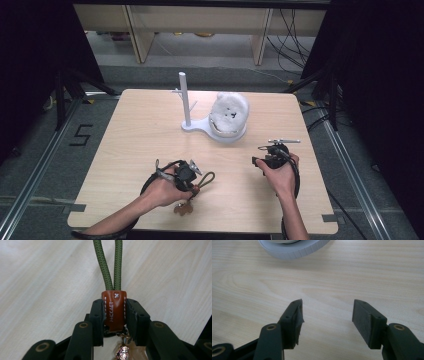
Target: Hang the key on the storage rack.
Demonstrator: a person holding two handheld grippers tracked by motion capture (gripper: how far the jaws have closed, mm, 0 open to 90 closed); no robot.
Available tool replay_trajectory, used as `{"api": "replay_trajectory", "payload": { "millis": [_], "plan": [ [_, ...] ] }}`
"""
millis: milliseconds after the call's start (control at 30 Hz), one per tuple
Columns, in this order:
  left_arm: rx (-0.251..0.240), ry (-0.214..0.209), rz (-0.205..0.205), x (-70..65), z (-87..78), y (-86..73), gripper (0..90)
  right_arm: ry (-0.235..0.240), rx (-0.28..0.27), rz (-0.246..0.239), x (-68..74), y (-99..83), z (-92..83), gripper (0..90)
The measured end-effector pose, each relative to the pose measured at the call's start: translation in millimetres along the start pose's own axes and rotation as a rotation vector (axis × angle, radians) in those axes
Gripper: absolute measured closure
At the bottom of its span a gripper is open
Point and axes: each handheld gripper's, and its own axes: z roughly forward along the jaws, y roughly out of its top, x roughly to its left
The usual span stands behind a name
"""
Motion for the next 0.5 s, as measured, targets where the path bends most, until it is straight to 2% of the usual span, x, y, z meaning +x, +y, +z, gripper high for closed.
{"api": "replay_trajectory", "payload": {
  "millis": [33,67,133,267,333,367,433,500],
  "plan": [
    [-0.045,0.0,-0.029,-0.5,-0.6,-1.8,67.9,-0.012,0.011,0.001,0.4,0.3,-1.7,42.8],
    [-0.069,-0.002,-0.045,-0.7,-2.0,-2.9,67.9,-0.014,0.009,-0.001,0.3,0.2,-1.8,42.8],
    [-0.098,0.005,-0.039,3.4,-9.0,-5.8,68.0,-0.005,-0.01,0.01,1.0,0.0,0.6,42.8],
    [-0.146,0.018,-0.044,9.5,-17.6,-11.2,68.3,-0.005,-0.003,0.005,1.1,0.0,-0.7,42.8],
    [-0.193,0.024,-0.076,10.2,-18.6,-13.8,68.4,-0.016,-0.004,0.004,0.8,0.0,-0.4,42.8],
    [-0.219,0.028,-0.081,10.7,-19.4,-15.3,68.7,-0.023,-0.003,-0.005,0.1,-0.1,-0.5,42.8],
    [-0.246,0.036,-0.089,12.3,-22.7,-17.0,68.7,-0.008,-0.006,0.004,1.2,-0.2,-1.3,42.8],
    [-0.298,0.04,-0.115,14.2,-26.1,-18.5,68.8,-0.017,-0.001,0.002,1.3,0.0,-2.2,42.8]
  ]
}}
